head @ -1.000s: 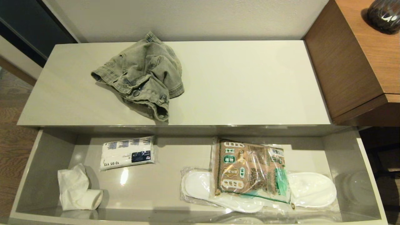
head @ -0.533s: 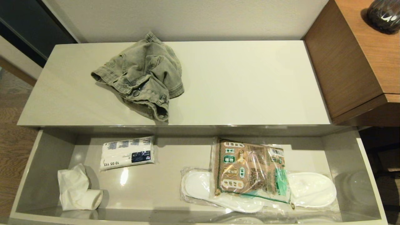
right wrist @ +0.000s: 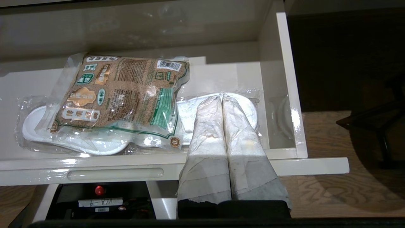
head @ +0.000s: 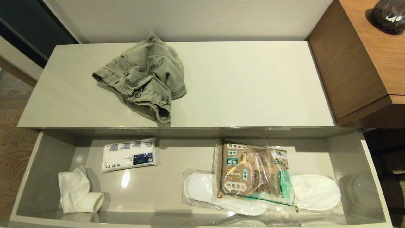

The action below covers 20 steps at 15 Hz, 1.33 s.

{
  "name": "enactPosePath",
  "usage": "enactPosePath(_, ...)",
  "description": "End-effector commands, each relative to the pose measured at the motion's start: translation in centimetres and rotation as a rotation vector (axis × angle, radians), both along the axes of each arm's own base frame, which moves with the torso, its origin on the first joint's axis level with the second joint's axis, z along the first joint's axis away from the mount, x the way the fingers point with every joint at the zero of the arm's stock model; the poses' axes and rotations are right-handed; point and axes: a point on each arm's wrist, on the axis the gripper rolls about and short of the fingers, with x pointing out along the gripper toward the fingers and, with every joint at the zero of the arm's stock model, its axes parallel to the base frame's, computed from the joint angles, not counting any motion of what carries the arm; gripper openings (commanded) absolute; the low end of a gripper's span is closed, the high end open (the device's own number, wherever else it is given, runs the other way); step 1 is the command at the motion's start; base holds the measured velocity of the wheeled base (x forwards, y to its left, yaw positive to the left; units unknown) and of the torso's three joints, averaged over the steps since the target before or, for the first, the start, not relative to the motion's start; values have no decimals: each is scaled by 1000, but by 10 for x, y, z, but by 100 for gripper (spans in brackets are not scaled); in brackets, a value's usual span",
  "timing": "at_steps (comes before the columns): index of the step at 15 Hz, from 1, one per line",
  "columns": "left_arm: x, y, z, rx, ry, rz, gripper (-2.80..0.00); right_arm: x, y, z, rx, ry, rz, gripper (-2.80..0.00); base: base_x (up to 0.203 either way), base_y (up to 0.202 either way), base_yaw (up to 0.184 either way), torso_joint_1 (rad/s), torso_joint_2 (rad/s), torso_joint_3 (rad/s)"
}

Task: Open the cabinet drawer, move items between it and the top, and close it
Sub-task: Pick up the shorts on the table

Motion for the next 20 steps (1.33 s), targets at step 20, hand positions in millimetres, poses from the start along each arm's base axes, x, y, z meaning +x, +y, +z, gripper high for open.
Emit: enactPosePath(20, 71, -1, 204, -219, 269, -45, -280, 0, 0, -1, -1, 4, 0, -280, 0, 0, 0, 0, 0, 0)
